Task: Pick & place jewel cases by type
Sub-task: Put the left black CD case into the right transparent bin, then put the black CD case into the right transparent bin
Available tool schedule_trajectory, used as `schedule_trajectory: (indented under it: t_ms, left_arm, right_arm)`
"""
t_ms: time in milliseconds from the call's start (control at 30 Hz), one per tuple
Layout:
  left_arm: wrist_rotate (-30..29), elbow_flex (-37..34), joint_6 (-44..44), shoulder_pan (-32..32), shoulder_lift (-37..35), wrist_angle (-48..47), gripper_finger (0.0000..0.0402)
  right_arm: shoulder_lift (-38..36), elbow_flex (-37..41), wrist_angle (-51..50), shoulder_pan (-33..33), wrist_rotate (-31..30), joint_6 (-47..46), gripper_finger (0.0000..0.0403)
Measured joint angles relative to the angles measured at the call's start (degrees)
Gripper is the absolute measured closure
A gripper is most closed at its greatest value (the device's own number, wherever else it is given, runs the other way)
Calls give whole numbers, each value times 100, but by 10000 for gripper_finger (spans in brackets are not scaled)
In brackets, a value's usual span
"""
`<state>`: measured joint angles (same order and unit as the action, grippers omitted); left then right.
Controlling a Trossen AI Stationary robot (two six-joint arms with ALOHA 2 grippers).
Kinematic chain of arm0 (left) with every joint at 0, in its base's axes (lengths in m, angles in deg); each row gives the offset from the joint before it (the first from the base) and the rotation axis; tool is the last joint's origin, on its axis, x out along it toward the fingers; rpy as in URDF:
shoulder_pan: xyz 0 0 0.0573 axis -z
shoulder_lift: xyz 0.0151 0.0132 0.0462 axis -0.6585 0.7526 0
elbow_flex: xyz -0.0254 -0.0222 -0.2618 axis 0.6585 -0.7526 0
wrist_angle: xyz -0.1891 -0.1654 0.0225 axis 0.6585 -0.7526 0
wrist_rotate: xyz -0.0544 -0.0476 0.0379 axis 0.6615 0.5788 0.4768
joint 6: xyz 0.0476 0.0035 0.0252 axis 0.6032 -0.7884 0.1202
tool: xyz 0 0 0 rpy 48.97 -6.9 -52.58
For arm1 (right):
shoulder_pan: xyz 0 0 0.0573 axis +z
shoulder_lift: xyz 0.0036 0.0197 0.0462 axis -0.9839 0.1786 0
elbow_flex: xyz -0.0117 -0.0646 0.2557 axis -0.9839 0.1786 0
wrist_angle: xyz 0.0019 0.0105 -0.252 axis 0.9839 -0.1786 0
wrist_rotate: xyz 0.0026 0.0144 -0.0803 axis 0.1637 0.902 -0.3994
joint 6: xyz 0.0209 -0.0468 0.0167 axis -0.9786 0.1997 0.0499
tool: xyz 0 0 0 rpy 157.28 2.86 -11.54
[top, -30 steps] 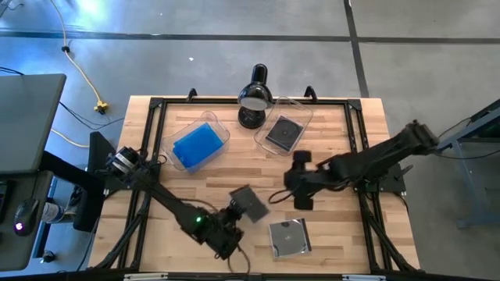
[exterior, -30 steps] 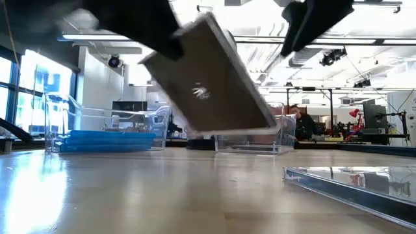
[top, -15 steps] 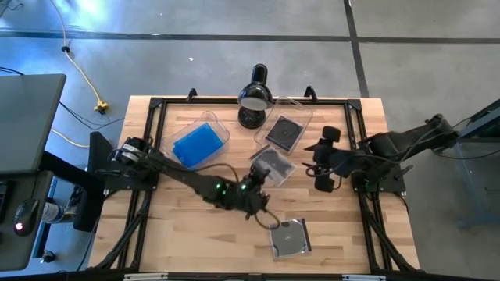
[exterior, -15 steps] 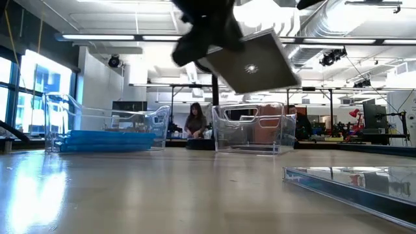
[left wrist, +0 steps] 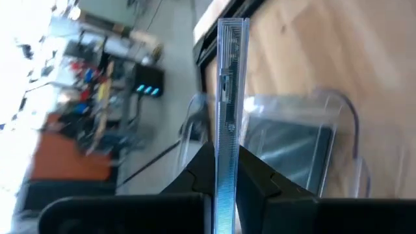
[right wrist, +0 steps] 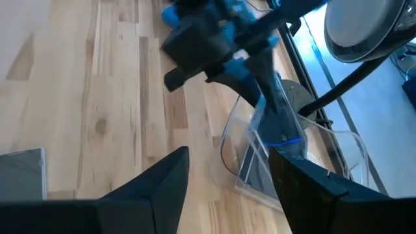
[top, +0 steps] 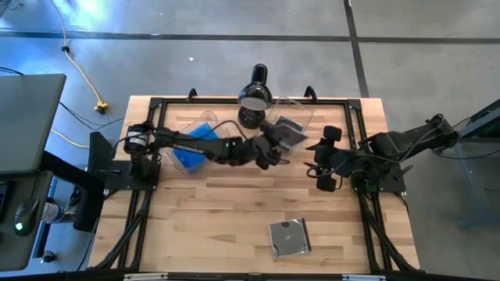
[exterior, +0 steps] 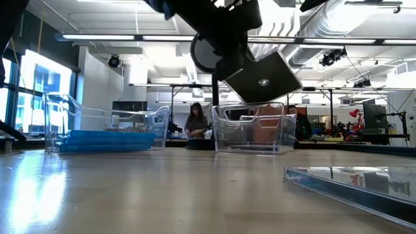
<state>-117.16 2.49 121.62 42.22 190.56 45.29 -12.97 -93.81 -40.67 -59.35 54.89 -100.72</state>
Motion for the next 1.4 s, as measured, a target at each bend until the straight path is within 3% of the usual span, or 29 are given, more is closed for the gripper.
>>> schedule_trajectory:
  t_ms: [167, 367, 667, 967, 1400]
  left_arm:
    - [1232, 0, -135, -400, 0, 148, 380]
    - [2076, 0, -614, -775, 4, -264, 373]
    - [2909, -2, -629, -898, 7, -173, 368]
    - [2196, -13, -980, -924, 437, -104, 357]
    - [1572, 2, -1129, -921, 780, 460, 217]
  right_arm:
    - [0, 0, -131, 0, 1, -41, 194]
    - [2, 0, -159, 0, 47, -155, 194]
    - [2, 0, -176, 0, 55, -151, 194]
    - [5, 0, -175, 0, 79, -212, 194]
    - [5, -2, -173, 0, 88, -212, 195]
